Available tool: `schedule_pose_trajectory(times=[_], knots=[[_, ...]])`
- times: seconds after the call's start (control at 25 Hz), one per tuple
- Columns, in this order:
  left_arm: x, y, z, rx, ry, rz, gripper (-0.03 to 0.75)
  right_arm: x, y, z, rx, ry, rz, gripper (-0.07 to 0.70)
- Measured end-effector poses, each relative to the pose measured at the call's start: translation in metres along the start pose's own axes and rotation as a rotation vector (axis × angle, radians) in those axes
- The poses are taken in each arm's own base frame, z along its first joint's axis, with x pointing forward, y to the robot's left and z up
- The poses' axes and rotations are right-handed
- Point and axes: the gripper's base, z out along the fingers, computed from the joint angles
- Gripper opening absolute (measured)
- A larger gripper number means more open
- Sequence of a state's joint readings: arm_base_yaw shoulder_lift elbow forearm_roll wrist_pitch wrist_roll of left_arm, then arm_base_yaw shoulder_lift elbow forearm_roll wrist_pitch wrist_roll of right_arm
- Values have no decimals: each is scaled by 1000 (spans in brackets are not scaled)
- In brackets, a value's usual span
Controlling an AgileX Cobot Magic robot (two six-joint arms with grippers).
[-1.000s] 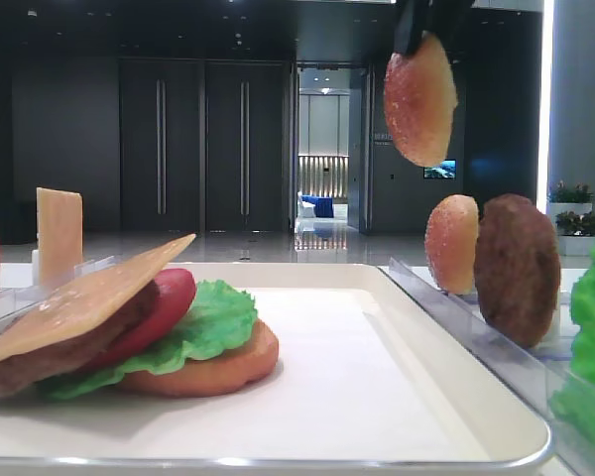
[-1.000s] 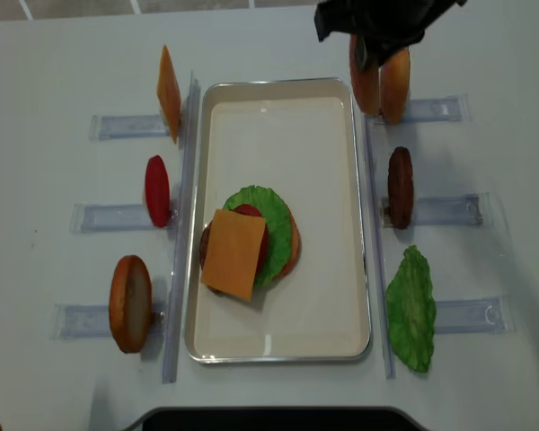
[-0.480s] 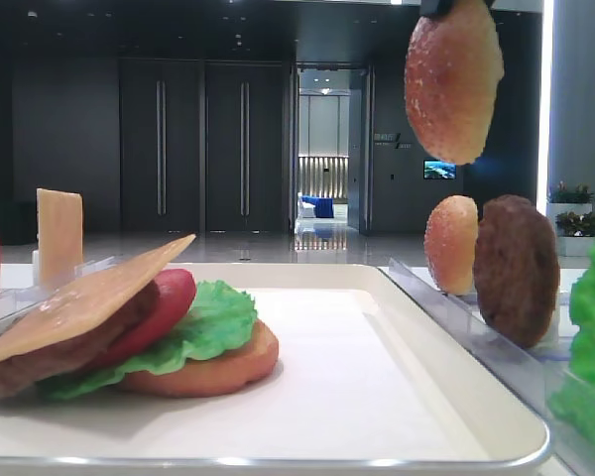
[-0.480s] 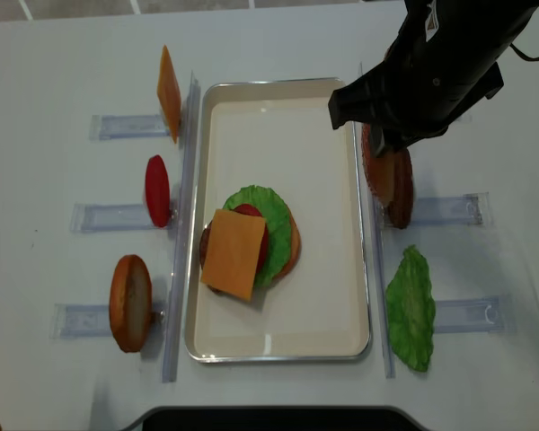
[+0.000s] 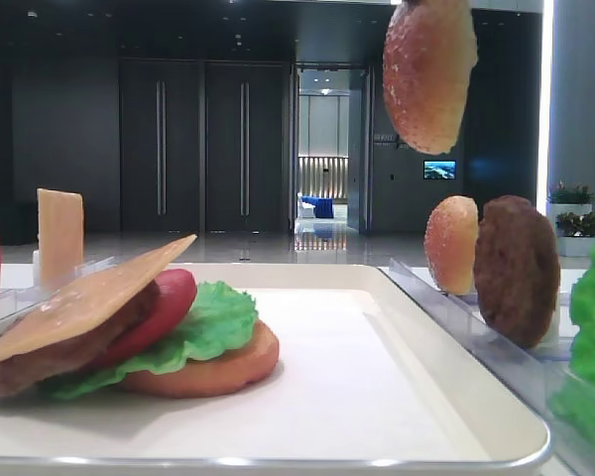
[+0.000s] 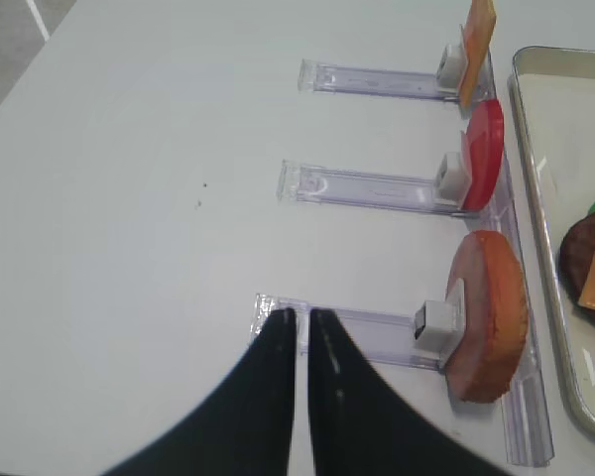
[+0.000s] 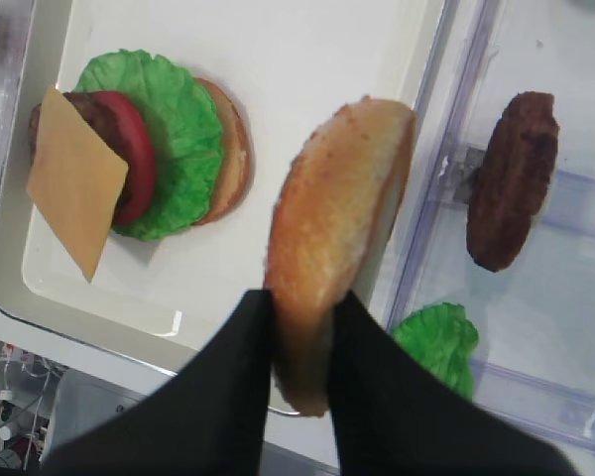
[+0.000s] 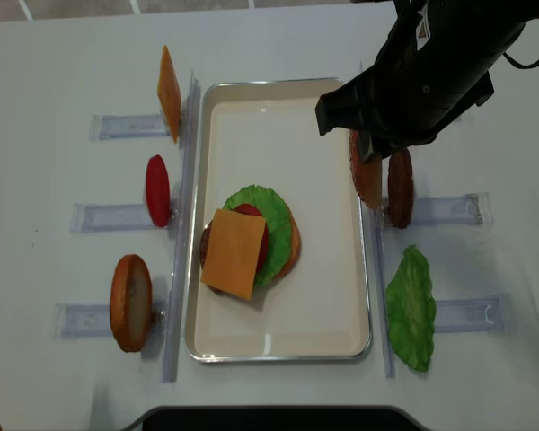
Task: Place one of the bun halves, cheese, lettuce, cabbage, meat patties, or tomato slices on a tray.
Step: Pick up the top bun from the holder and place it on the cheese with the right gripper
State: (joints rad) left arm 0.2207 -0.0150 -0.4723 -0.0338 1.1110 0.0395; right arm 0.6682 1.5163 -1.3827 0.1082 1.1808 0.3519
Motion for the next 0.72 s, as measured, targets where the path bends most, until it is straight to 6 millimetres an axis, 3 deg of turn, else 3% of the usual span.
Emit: schedule_pose_trajectory(times=[0.44,0.72], knots=[[0,0,0,0,0,0,30,3,7,1,-21,4,-14,118],[0,0,0,0,0,0,30,6,32,2,-89,-65,-75,118]])
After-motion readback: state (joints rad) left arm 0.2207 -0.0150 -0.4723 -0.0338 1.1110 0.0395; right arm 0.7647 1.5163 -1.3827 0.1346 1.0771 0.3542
